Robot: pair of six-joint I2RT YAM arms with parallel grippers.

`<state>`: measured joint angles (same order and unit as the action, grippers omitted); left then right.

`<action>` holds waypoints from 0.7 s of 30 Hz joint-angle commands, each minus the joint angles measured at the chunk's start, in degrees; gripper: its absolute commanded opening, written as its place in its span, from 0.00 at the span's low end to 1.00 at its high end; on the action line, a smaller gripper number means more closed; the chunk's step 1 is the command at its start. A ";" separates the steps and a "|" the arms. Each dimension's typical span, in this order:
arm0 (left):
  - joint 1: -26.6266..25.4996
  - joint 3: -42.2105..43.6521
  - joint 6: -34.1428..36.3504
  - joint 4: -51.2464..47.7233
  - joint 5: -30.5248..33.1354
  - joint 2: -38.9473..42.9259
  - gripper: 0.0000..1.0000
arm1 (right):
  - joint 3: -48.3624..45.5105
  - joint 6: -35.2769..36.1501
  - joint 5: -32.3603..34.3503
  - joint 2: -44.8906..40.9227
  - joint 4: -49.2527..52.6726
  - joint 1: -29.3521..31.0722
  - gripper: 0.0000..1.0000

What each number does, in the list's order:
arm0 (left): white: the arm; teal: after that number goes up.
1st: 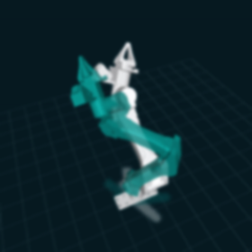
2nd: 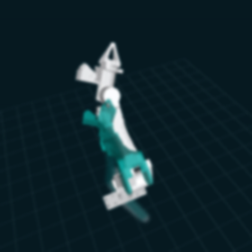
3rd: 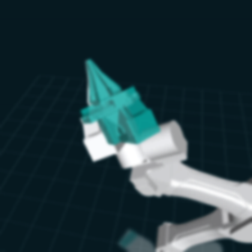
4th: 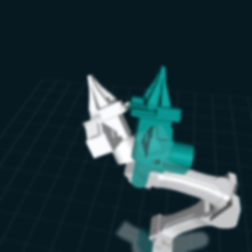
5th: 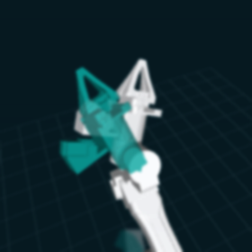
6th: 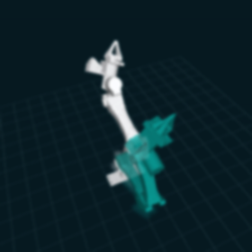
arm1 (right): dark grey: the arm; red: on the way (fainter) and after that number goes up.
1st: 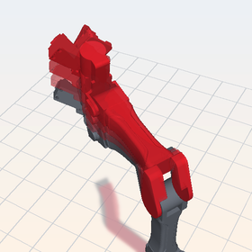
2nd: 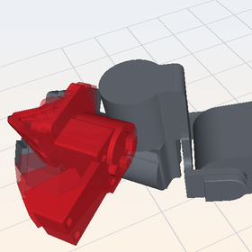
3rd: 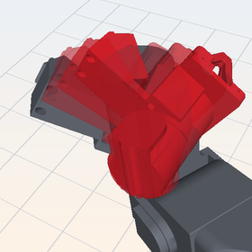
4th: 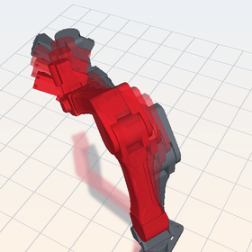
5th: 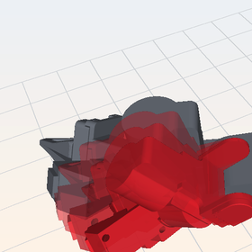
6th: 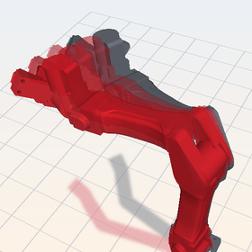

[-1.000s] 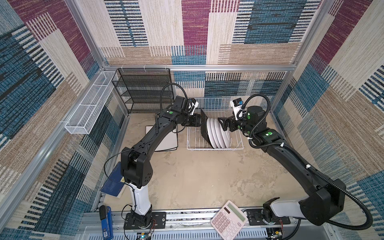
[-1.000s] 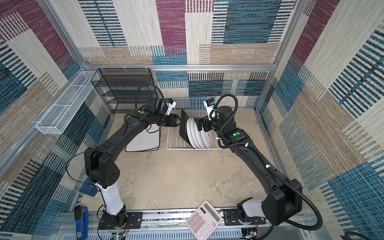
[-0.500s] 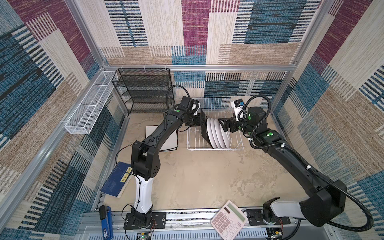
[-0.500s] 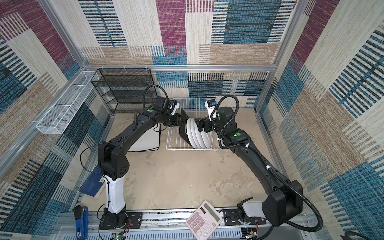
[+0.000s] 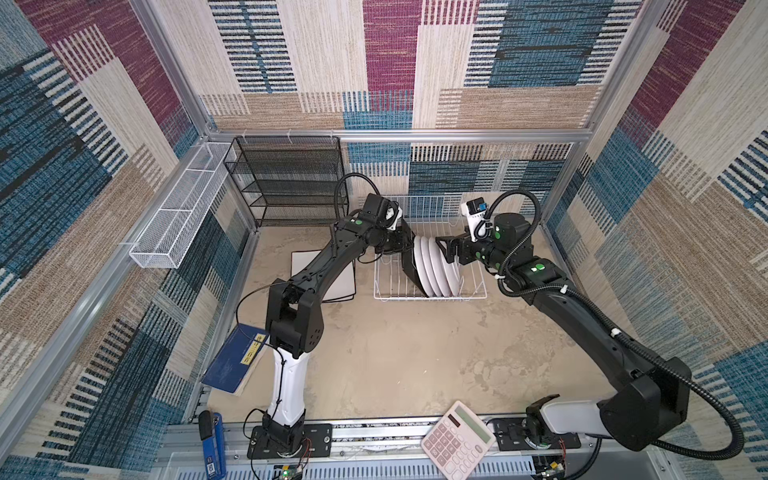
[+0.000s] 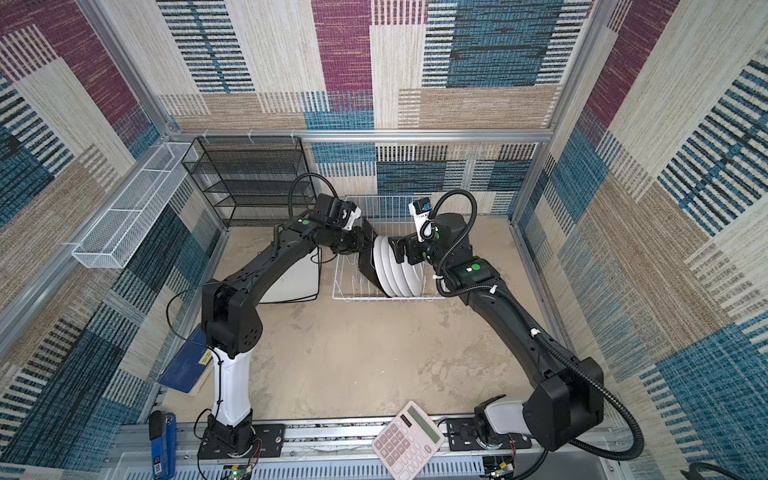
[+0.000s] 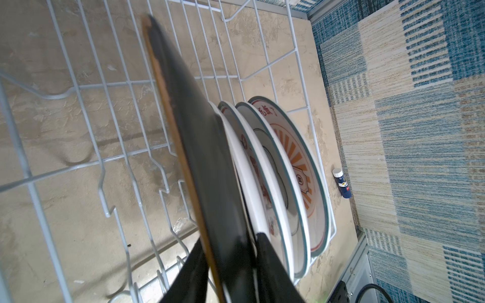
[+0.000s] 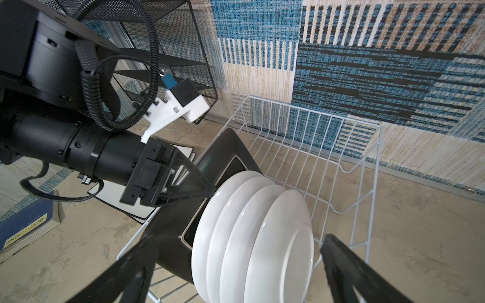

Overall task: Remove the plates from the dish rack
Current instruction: 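Close the left gripper on the dark square plate's rim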

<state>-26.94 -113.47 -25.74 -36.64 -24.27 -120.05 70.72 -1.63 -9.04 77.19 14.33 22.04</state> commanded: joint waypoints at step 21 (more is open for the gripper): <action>-0.03 2.77 -9.37 2.35 -3.19 0.05 0.00 | -0.79 0.04 0.69 -1.38 -2.73 0.07 0.99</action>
<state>-26.76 -111.26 -36.25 -32.10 -28.82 -119.83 69.84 -1.63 -8.78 76.12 13.56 22.06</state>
